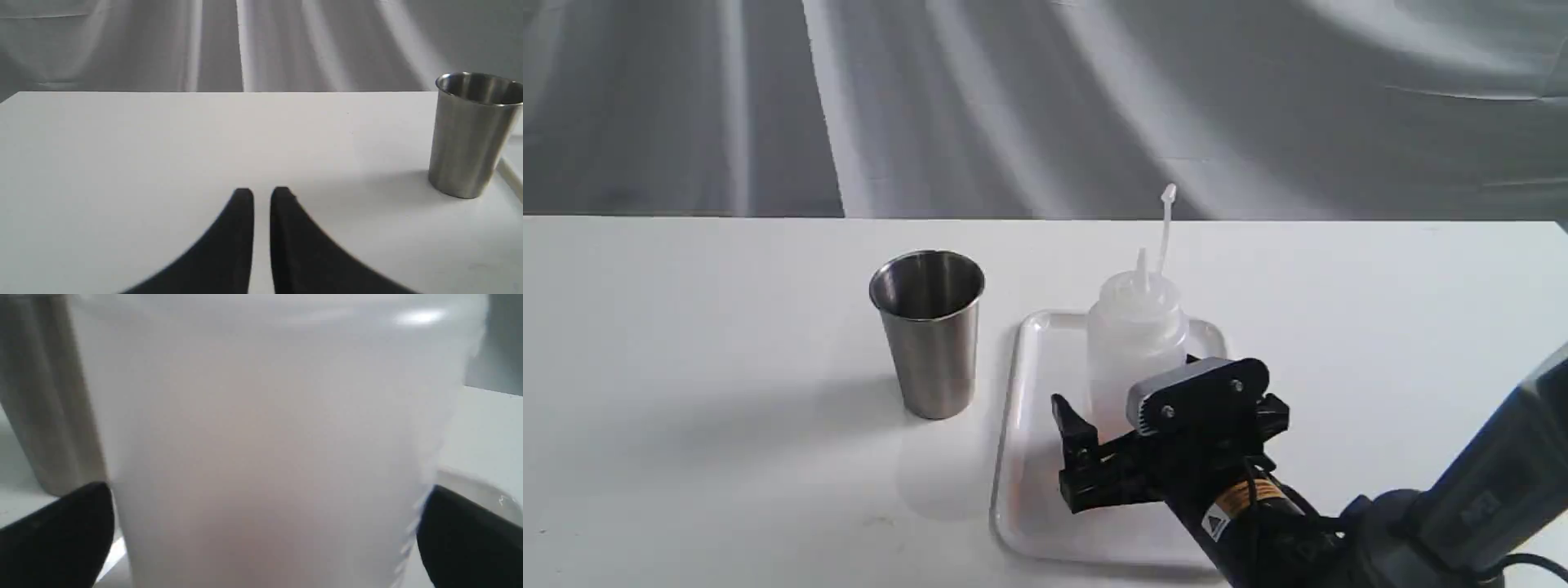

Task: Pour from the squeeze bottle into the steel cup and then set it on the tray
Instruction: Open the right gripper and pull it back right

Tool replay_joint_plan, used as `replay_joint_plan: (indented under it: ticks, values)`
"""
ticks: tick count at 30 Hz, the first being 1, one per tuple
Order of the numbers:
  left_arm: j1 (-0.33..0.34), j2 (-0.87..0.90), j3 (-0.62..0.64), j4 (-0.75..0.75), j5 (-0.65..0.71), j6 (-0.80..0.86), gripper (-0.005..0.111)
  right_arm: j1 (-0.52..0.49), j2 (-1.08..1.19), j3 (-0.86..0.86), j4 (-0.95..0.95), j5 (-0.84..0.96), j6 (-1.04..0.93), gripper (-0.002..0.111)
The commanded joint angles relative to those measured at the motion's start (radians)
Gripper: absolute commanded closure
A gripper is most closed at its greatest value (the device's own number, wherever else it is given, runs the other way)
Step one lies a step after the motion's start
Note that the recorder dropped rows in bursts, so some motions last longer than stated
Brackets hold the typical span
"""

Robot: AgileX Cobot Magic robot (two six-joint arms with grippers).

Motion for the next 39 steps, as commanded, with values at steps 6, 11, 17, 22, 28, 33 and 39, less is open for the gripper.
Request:
replay_joint_plan:
  ticks: [6,11,17,22,28,33,39]
  values:
    - [-0.002,-0.003,0.004,0.000,-0.007,-0.005,0.098,0.001,-0.073,0.060,-0.044,-0.008,-0.009,0.003]
    - [-0.002,-0.003,0.004,0.000,-0.007,-0.005,0.098,0.001,-0.126,0.109,-0.048,-0.008,-0.020,0.003]
    - [-0.002,-0.003,0.004,0.000,-0.007,-0.002,0.098,0.001,-0.202,0.193,-0.065,-0.008,-0.020,0.003]
    - [-0.002,-0.003,0.004,0.000,-0.007,-0.002,0.098,0.001,-0.277,0.268,-0.065,-0.008,-0.020,0.003]
    - [-0.002,-0.003,0.004,0.000,-0.007,-0.005,0.098,0.001,-0.412,0.349,-0.073,-0.008,-0.020,0.003]
    - [-0.002,-0.003,0.004,0.000,-0.007,-0.005,0.098,0.001,-0.542,0.409,-0.152,-0.008,-0.018,0.003]
    - [-0.002,-0.003,0.004,0.000,-0.007,-0.003,0.098,0.001,-0.707,0.484,-0.227,-0.008,-0.013,0.003]
